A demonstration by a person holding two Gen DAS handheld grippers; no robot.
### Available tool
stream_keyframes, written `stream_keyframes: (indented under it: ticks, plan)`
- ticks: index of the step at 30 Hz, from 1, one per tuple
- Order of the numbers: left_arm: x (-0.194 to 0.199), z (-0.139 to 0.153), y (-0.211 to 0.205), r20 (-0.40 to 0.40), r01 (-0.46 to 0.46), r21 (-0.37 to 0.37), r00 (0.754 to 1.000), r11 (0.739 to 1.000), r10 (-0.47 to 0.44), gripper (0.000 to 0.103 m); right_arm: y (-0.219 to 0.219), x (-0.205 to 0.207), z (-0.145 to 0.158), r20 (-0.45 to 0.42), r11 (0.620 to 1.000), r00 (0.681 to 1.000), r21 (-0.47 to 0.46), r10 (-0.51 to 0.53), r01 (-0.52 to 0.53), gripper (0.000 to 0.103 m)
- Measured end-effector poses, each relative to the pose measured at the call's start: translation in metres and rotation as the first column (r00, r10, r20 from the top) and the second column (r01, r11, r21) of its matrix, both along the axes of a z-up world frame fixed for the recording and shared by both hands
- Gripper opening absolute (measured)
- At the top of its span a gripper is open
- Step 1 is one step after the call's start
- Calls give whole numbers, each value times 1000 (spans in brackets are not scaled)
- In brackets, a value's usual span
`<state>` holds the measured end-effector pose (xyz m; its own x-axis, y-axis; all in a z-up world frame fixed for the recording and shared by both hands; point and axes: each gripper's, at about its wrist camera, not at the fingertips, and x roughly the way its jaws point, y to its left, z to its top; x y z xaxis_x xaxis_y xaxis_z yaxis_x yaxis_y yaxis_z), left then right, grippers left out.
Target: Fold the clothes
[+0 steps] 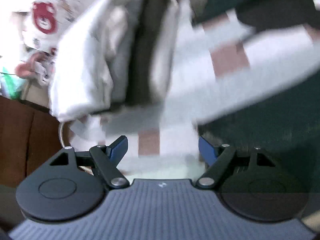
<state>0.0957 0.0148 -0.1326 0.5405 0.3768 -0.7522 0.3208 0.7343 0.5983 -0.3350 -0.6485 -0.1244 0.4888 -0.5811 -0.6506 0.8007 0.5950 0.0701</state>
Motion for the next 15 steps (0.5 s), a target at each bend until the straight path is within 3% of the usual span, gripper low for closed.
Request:
stream_keyframes:
  ticks: [4, 8, 12, 15]
  plan:
    - [15, -3, 38, -115, -160, -232, 984, 959, 136, 80, 27, -13, 18, -16, 999, 1000, -45, -1, 0, 50]
    - [26, -2, 48, -200, -244, -422, 964, 873, 172, 87, 49, -6, 34, 41, 994, 993, 2, 112, -112, 53]
    - [39, -25, 45, -283, -305, -417, 939, 856, 197, 88, 79, 36, 37, 59, 961, 961, 47, 270, -273, 53]
    - [48, -24, 55, -264, -391, -457, 917, 799, 298, 88, 114, 79, 39, 54, 902, 902, 47, 427, -430, 53]
